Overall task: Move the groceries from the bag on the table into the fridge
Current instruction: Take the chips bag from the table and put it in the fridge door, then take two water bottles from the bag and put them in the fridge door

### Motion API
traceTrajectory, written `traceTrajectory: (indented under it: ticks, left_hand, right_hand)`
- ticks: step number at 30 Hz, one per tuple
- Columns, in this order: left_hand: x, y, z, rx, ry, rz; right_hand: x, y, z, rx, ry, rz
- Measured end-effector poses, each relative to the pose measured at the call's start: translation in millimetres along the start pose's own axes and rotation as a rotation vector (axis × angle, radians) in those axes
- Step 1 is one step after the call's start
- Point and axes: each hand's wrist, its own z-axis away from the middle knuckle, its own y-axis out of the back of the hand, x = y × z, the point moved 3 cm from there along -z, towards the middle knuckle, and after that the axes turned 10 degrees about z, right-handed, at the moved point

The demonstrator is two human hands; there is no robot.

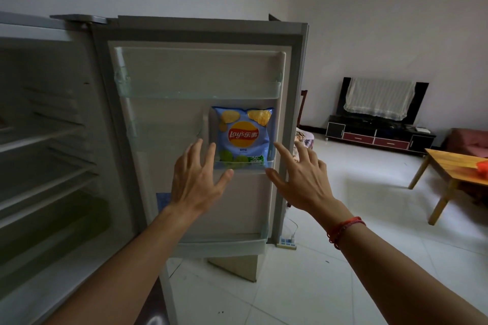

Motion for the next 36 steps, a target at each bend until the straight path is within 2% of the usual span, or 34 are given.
traceTrajectory:
  ticks: [7, 14, 24, 36]
  left_hand:
    - [23.6, -13.9, -0.7, -0.032, -0.059, 0.019]
    - [78.0, -43.8, -4.4, -0.077, -0.178, 0.117]
    - [156.4, -95.9, -0.7, -0.192, -0.458, 0.270]
    - [221.2, -112.5, 64.2, -0.359, -0.762, 0.501]
  right_hand:
    - [24.4, 3.3, 14.4, 0.001, -0.048, 0.011]
    - [81.5, 17.7, 47.8, 0.009, -0.159, 0.089]
    - [137.6, 51.9, 132.2, 0.025, -0.481, 0.271]
    - [131.1, 89.2, 271.8, -0.049, -0.824, 0.462]
